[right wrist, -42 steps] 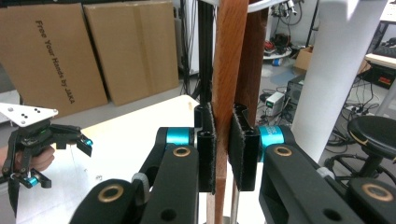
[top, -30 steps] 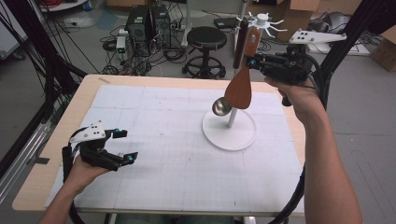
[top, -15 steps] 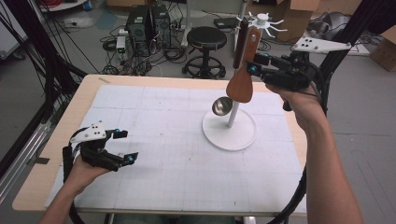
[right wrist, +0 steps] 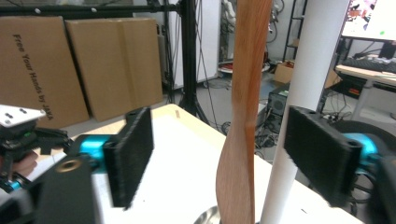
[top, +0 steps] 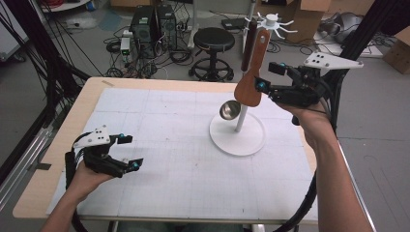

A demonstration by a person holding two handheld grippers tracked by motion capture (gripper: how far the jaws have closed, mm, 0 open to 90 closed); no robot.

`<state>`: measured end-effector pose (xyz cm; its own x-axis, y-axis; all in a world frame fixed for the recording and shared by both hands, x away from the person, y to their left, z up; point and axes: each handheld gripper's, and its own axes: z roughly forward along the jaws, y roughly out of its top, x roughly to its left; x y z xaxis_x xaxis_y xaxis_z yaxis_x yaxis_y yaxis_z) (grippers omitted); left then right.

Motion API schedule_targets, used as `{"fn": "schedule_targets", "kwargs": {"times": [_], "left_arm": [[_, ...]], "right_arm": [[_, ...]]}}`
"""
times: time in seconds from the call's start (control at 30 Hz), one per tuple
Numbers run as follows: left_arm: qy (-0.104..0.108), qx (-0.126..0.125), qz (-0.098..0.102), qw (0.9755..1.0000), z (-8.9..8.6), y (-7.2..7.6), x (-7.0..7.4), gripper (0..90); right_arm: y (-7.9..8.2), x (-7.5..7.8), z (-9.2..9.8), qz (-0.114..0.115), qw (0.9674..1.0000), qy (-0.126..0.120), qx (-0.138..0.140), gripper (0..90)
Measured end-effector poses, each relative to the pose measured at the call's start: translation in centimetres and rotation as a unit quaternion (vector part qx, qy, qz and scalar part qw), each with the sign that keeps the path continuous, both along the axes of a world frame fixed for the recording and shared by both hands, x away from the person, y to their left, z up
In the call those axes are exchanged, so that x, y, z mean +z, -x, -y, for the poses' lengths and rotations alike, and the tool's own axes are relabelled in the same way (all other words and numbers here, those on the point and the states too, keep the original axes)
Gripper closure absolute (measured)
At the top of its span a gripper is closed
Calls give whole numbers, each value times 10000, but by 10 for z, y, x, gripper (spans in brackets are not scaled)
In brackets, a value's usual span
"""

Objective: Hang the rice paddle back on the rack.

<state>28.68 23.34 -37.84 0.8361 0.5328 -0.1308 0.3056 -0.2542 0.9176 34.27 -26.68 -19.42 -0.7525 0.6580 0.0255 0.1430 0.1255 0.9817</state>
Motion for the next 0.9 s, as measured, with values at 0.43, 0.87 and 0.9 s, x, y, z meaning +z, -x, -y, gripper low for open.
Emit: {"fn": "schedule_targets", "kwargs": {"times": [0.43,0.87,0.9], "left_arm": [[16,28,-12,10000,-1,0,0,66],[-1,85,-77,9999,-3,-1,-1,66],[-1,81,-85,9999,-3,-1,-1,66]], "right_arm": [[11,-35,-2,-146,9997,172,-16,112],[19,-74,-4,-309,9992,259,-74,96],[19,-77,-4,-325,9991,257,-67,96]]}}
